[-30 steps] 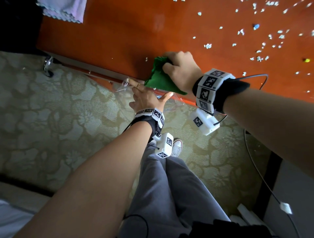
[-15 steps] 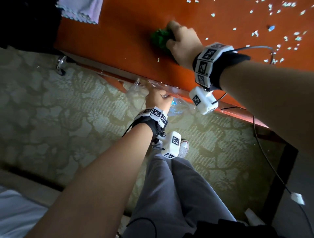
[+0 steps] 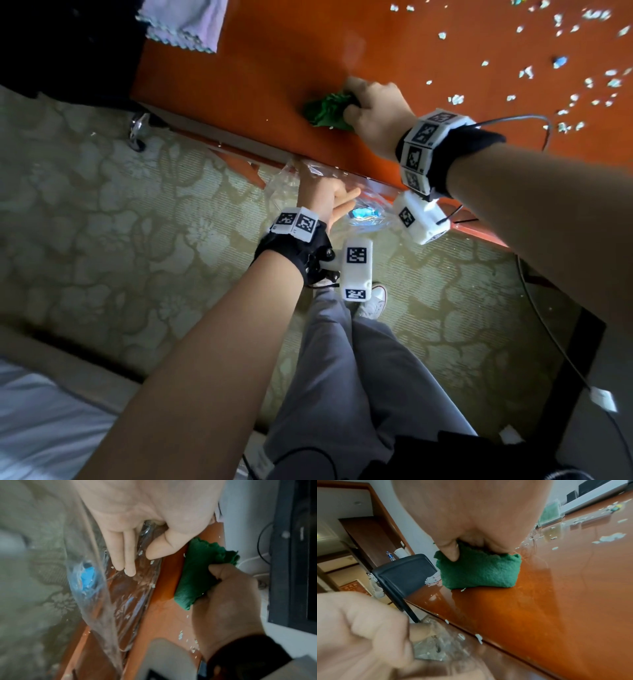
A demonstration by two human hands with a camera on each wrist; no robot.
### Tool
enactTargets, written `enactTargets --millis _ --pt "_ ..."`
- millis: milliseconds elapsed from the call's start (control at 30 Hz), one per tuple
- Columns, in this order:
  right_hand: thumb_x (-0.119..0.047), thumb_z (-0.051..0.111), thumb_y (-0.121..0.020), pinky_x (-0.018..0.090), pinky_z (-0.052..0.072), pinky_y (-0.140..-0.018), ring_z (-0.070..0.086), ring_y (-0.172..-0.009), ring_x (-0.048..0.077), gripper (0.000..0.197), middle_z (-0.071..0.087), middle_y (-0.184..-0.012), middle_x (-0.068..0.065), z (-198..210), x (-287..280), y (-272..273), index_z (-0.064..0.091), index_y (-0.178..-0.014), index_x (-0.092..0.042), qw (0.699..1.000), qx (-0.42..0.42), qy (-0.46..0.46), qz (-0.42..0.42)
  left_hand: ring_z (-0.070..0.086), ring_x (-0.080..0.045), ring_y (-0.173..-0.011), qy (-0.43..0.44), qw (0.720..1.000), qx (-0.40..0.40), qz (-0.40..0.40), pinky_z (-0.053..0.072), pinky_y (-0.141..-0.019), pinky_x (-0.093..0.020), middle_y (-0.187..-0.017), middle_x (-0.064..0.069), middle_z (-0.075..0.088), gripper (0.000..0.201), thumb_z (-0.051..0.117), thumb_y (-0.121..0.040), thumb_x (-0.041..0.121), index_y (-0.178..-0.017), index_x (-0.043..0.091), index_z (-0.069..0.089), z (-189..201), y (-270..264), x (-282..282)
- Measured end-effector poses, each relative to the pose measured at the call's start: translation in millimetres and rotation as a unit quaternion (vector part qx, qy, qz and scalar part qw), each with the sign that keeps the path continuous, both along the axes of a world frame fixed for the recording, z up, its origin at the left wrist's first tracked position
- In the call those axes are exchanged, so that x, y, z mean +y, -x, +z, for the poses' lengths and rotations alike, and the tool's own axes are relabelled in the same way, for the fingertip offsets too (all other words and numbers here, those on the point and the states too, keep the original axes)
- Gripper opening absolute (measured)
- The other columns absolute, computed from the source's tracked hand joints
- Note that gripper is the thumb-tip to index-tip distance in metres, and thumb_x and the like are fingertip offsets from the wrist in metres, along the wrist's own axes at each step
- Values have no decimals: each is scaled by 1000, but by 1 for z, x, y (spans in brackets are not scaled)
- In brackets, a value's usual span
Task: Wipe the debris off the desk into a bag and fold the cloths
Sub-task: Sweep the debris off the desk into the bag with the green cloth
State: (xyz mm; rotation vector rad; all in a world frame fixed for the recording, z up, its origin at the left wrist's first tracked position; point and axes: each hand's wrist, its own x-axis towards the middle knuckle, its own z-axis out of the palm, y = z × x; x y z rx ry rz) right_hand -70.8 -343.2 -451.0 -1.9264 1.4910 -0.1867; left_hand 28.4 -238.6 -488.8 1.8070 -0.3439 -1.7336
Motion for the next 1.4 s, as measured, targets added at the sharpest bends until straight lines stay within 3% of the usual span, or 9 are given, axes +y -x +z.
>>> enactTargets --millis 167,267,433,533,667,767,867,1100,1400 --pt "-15 43 -91 27 31 -63 48 -79 25 27 55 -88 11 -3 3 1 54 -115 -8 1000 -18 -8 -7 61 -29 -120 -12 998 39 45 43 -109 -48 -94 -4 53 28 35 -90 -10 -71 8 45 -5 3 4" --pt "-15 42 -91 26 30 -62 48 -79 25 28 55 -89 11 -4 3 1 54 -115 -10 1000 -18 -11 -10 64 -24 -112 -7 999 19 49 53 -95 -44 -92 1 59 47 53 -73 4 -116 -14 51 -8 4 8" --pt "-15 41 -92 27 33 -62 49 -78 25 29 54 -90 10 -3 4 1 53 -119 -10 1000 -17 -13 -8 62 -22 -116 -27 992 38 116 45 -102 -44 -128 -5 60 65 55 -66 10 -131 16 48 2 7 12" --pt "-16 42 -92 26 32 -62 49 -78 25 31 54 -91 10 -4 5 1 53 -120 -12 1000 -19 -14 -9 61 -21 -115 8 993 33 116 42 -104 -49 -134 -5 60 98 48 -73 5 -150 53 12 0 5 15" --pt "-15 41 -92 27 32 -63 49 -80 25 31 54 -92 10 -3 6 3 52 -121 -11 1000 -16 -15 -5 60 -17 -109 14 990 40 135 38 -107 -52 -140 -5 55 95 44 -75 8 -149 56 11 1 5 14" --pt "-15 41 -92 27 34 -63 50 -80 26 31 54 -93 10 -2 8 5 52 -121 -10 1000 -16 -15 -2 60 -19 -112 -18 986 53 157 40 -104 -48 -135 -7 58 76 41 -85 8 -152 39 25 4 8 11" --pt "-15 42 -92 30 38 -64 50 -81 26 32 55 -93 11 -1 10 7 52 -122 -8 1000 -13 -17 7 55 -27 -119 -42 970 103 218 33 -113 -50 -132 -14 56 22 37 -96 11 -109 10 55 9 14 0" --pt "-15 43 -92 29 36 -62 50 -78 26 30 54 -91 12 2 12 14 54 -119 -10 1000 -18 -25 2 45 -30 -136 -55 978 68 191 36 -109 -56 -148 -10 43 50 20 -107 41 -152 22 31 11 15 -3" --pt "-15 42 -94 28 34 -64 49 -80 25 32 53 -94 11 3 18 19 52 -124 -12 999 -21 -37 -3 62 -38 -103 -59 954 117 269 48 -102 -51 -119 -23 55 58 39 -96 64 -108 8 48 16 16 -17"
